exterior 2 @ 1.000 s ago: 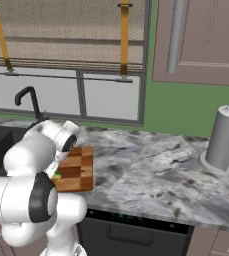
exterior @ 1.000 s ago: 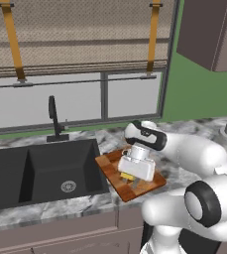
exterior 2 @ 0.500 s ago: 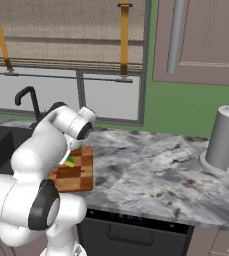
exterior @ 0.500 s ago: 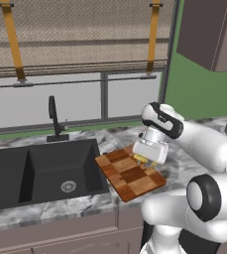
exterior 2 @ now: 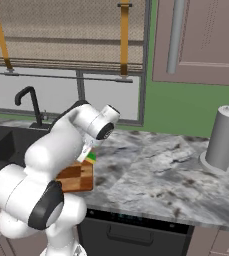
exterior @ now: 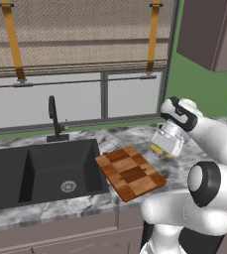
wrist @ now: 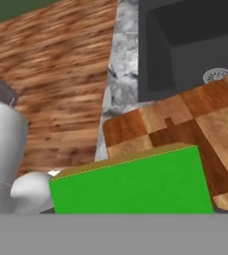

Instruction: Pick up the sponge from the counter and clean the cutting board by briefly scrubbing or pressing down on the cutting board. Once finished, release the sponge.

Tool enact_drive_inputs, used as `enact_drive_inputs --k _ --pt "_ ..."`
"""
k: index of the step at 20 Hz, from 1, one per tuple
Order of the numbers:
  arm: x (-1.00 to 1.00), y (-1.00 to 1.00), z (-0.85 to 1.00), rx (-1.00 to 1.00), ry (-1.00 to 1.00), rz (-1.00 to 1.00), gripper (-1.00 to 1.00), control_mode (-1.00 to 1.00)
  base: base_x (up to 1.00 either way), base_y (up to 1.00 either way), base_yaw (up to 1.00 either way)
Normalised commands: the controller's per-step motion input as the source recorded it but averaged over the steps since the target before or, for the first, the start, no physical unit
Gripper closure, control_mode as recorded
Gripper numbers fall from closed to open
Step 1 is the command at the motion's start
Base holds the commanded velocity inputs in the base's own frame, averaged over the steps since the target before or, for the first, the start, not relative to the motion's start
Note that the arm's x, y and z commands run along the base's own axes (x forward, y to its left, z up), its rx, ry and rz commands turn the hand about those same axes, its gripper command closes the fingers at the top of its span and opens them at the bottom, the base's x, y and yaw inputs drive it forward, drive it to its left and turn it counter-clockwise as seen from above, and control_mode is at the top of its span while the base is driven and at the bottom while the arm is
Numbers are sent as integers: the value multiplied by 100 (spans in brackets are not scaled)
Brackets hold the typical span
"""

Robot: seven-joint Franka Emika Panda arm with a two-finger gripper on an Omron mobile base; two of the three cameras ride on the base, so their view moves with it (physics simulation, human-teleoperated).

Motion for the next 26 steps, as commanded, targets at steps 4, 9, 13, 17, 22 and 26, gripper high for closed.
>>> enact_drive_inputs --k 4,9,13,17,22,26 --pt "49 -72 0 -6 0 -13 100 -100 0 0 0" --pt "34 -66 -9 -14 -4 -11 100 -100 0 0 0" --pt "21 -40 -45 -16 -3 -11 100 -100 0 0 0" --pt "3 -10 -50 -10 -1 -4 100 -100 0 0 0" --pt "4 -7 -49 -9 -5 -3 100 -100 0 0 0" --pt "5 -5 -51 -7 -2 -3 100 -100 0 0 0"
